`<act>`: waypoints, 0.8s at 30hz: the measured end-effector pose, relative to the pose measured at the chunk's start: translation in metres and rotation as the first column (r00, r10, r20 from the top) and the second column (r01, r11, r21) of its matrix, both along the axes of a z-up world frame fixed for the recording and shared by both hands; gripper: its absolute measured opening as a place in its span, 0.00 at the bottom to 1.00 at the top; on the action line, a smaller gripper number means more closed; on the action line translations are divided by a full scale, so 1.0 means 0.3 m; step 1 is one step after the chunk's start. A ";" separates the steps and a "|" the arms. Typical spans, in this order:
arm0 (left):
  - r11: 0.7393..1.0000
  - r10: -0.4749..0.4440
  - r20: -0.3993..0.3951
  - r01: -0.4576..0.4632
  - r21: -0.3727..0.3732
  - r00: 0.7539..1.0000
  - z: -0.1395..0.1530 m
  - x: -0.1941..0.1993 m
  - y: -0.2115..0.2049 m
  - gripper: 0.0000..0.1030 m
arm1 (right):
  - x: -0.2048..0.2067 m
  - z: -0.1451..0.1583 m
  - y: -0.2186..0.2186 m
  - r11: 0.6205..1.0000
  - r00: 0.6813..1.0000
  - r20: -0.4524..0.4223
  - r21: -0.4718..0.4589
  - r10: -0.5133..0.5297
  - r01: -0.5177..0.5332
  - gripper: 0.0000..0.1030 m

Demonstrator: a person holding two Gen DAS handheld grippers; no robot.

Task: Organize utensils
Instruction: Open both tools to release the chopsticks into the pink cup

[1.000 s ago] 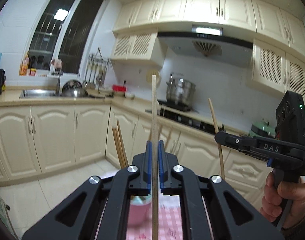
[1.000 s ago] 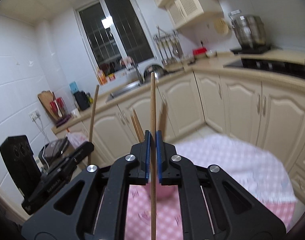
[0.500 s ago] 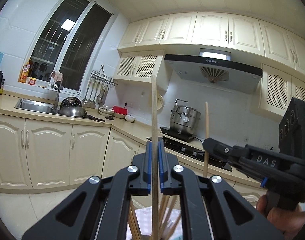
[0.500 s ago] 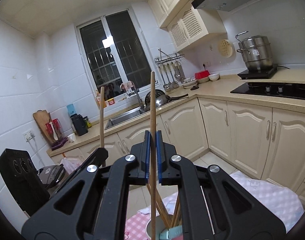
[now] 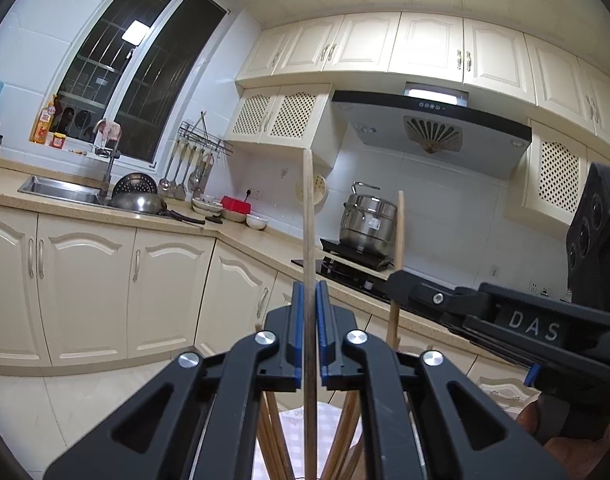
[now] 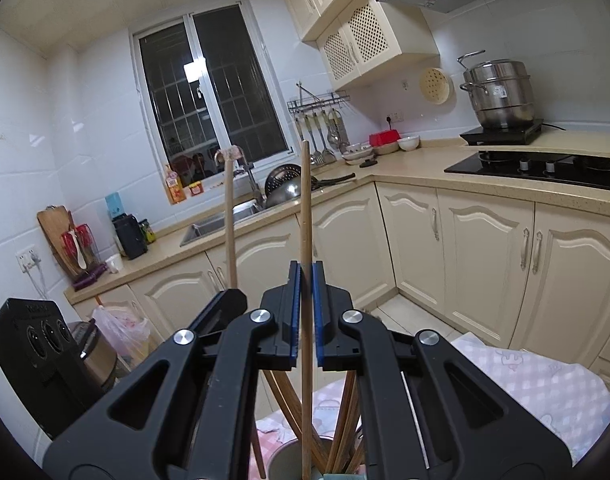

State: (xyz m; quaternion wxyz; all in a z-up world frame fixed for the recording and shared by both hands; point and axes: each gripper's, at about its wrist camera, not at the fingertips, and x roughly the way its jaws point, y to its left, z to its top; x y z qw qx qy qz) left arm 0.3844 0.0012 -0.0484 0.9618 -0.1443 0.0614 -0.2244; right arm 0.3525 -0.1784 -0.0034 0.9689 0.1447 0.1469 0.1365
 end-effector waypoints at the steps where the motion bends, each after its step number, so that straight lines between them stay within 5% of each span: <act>1: 1.000 -0.001 -0.002 0.001 0.001 1.000 -0.011 0.003 0.000 0.05 | 0.004 -0.010 0.006 1.000 1.000 -0.006 -0.003 -0.001 0.001 0.06; 9: 1.000 -0.024 -0.038 0.024 0.013 0.999 -0.093 0.023 0.000 0.07 | 0.019 -0.077 0.045 0.999 0.997 -0.074 -0.023 0.021 -0.023 0.07; 10: 0.999 -0.034 -0.049 0.035 0.023 0.998 -0.101 0.023 -0.001 0.16 | 0.018 -0.084 0.048 0.999 0.996 -0.087 -0.023 0.026 -0.028 0.09; 12: 0.999 -0.029 -0.055 0.030 0.030 0.998 -0.111 0.009 0.009 0.49 | 0.016 -0.094 0.046 0.999 0.993 -0.113 -0.026 0.026 -0.029 0.39; 13: 1.000 -0.020 -0.050 0.021 0.021 0.999 -0.109 -0.005 0.024 0.57 | 0.002 -0.094 0.036 1.000 0.994 -0.110 -0.020 0.011 -0.013 0.62; 16: 1.000 0.000 -0.044 0.001 0.028 0.999 -0.088 -0.038 0.050 0.81 | -0.038 -0.069 0.016 1.000 0.997 -0.073 -0.019 0.009 -0.010 0.66; 24: 0.995 0.054 -0.006 -0.053 0.081 0.999 0.015 -0.165 0.092 0.95 | -0.124 0.010 -0.050 1.000 1.000 -0.016 -0.003 -0.014 0.014 0.87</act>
